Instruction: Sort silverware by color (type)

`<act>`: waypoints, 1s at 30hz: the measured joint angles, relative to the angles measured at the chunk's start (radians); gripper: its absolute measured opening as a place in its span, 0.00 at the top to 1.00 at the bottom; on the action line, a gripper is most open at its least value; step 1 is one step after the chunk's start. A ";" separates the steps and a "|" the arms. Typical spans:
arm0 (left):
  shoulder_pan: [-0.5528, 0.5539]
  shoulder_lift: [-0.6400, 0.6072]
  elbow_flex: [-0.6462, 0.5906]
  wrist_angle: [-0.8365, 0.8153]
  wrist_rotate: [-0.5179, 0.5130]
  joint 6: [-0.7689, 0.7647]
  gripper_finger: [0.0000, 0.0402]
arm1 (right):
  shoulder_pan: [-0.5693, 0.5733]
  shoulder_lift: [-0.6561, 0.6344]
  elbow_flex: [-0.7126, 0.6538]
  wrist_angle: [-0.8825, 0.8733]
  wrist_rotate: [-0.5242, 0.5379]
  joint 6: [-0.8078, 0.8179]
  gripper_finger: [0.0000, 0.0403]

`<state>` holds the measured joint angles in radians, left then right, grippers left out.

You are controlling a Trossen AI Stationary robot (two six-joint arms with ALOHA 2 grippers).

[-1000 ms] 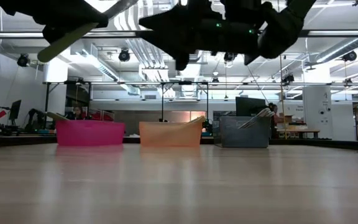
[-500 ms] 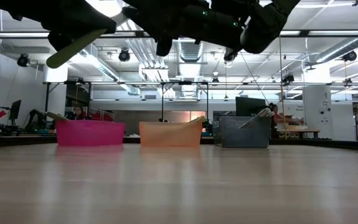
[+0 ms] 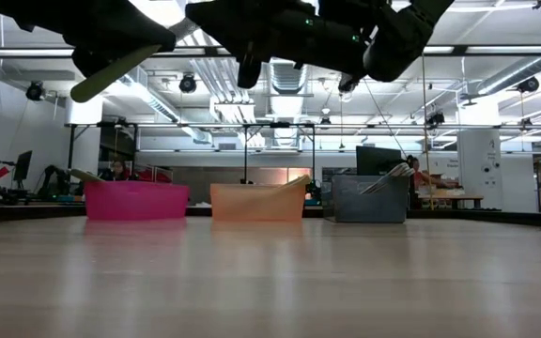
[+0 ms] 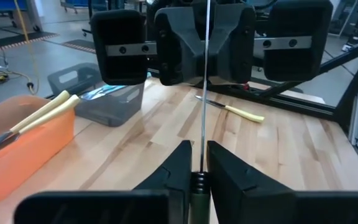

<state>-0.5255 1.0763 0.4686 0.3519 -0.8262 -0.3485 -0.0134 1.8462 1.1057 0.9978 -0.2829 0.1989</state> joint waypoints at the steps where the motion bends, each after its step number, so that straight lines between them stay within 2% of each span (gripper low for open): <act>1: 0.000 0.000 0.000 -0.001 -0.004 0.000 0.92 | 0.000 0.000 0.000 -0.005 0.002 0.000 0.98; 7: 0.000 -0.001 0.000 -0.034 -0.031 0.001 0.81 | 0.000 -0.023 -0.001 -0.133 0.065 -0.011 0.98; 17: 0.011 -0.003 0.021 -0.245 -0.174 0.000 0.64 | 0.000 -0.060 -0.001 -0.313 0.330 0.011 0.98; 24: 0.038 0.032 0.013 -0.235 -0.187 -0.054 0.62 | 0.007 -0.060 -0.001 -0.304 0.495 0.000 0.98; 30: 0.046 0.163 0.012 -0.167 -0.270 -0.135 0.63 | 0.020 -0.060 -0.002 -0.272 0.620 -0.002 0.98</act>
<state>-0.4795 1.2394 0.4805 0.1846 -1.0963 -0.4838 0.0067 1.7859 1.1034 0.7254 0.3367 0.1973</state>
